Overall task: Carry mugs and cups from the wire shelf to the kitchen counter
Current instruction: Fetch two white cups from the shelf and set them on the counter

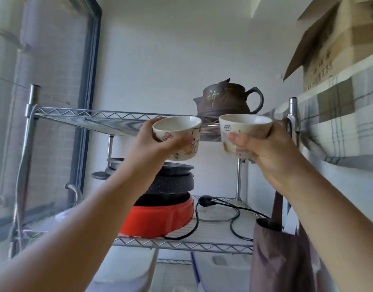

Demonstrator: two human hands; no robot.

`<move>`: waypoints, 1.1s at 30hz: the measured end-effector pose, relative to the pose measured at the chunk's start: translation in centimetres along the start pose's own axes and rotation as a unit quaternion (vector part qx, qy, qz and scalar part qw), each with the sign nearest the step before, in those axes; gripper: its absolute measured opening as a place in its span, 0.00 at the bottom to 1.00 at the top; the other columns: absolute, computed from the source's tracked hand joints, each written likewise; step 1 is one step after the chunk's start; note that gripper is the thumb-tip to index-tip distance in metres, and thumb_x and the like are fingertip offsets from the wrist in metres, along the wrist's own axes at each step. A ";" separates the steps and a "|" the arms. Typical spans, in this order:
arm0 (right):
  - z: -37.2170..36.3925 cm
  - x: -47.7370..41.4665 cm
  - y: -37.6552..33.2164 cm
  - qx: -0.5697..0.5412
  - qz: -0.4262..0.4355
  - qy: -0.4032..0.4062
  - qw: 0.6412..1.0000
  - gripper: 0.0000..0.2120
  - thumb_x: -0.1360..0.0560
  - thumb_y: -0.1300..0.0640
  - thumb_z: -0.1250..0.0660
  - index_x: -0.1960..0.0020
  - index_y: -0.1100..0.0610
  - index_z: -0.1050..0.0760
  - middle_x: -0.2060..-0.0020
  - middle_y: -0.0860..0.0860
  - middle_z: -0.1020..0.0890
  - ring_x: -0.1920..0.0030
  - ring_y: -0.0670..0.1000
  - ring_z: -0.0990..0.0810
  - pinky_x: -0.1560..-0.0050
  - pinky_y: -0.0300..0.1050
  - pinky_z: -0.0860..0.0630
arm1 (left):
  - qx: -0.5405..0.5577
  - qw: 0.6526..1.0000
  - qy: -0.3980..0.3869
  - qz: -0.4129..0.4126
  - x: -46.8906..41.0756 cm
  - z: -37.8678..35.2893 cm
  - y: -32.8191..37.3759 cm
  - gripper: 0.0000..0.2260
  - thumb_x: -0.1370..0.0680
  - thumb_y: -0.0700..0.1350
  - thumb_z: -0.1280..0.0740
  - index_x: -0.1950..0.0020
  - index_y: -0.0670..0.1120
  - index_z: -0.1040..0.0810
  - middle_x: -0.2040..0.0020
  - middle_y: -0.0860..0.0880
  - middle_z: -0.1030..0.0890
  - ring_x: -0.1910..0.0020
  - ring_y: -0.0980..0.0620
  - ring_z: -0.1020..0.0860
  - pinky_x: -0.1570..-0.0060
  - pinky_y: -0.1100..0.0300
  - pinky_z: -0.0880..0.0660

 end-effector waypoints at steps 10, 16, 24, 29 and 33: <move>0.2 18.7 8.7 -0.022 -0.129 0.040 0.991 0.36 0.51 0.46 0.15 0.45 0.47 0.21 0.49 0.51 0.15 0.48 0.52 0.18 0.53 0.49 0.19 | 0.077 0.985 -0.009 0.152 17.6 3.7 -10.4 0.37 0.43 0.53 0.17 0.37 0.50 0.25 0.43 0.42 0.18 0.41 0.42 0.20 0.48 0.50 0.21; 0.5 29.6 11.6 0.027 -0.241 0.081 0.967 0.42 0.52 0.49 0.15 0.41 0.51 0.25 0.46 0.53 0.17 0.46 0.53 0.18 0.50 0.56 0.18 | 0.080 0.957 -0.026 0.278 28.1 3.1 -16.0 0.39 0.43 0.53 0.16 0.34 0.50 0.27 0.44 0.45 0.18 0.42 0.46 0.19 0.53 0.56 0.21; 2.0 42.0 12.2 0.114 -0.364 0.139 0.914 0.40 0.47 0.56 0.18 0.37 0.48 0.29 0.45 0.46 0.18 0.45 0.47 0.19 0.49 0.56 0.19 | 0.067 0.911 -0.104 0.394 38.0 -0.7 -19.9 0.38 0.40 0.55 0.18 0.34 0.51 0.27 0.42 0.46 0.18 0.41 0.44 0.20 0.51 0.51 0.20; 3.7 48.5 10.2 0.156 -0.399 0.177 0.886 0.39 0.46 0.51 0.19 0.38 0.41 0.31 0.43 0.41 0.21 0.41 0.44 0.22 0.43 0.42 0.22 | 0.072 0.873 -0.204 0.437 43.1 -4.4 -20.7 0.36 0.41 0.57 0.19 0.36 0.58 0.26 0.41 0.51 0.19 0.41 0.52 0.20 0.49 0.61 0.22; 6.6 53.2 7.5 0.176 -0.420 0.231 0.860 0.41 0.46 0.52 0.17 0.38 0.40 0.31 0.42 0.41 0.22 0.39 0.44 0.23 0.41 0.41 0.24 | 0.081 0.841 -0.288 0.451 45.8 -8.6 -20.6 0.38 0.41 0.58 0.19 0.33 0.57 0.28 0.39 0.51 0.20 0.39 0.52 0.22 0.47 0.65 0.24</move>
Point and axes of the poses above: each hand's wrist, its own x-axis away from the middle knuckle, its own z-axis out of the back of the hand, y = z × x, the point moved 2 cm from there along -x, towards the middle knuckle
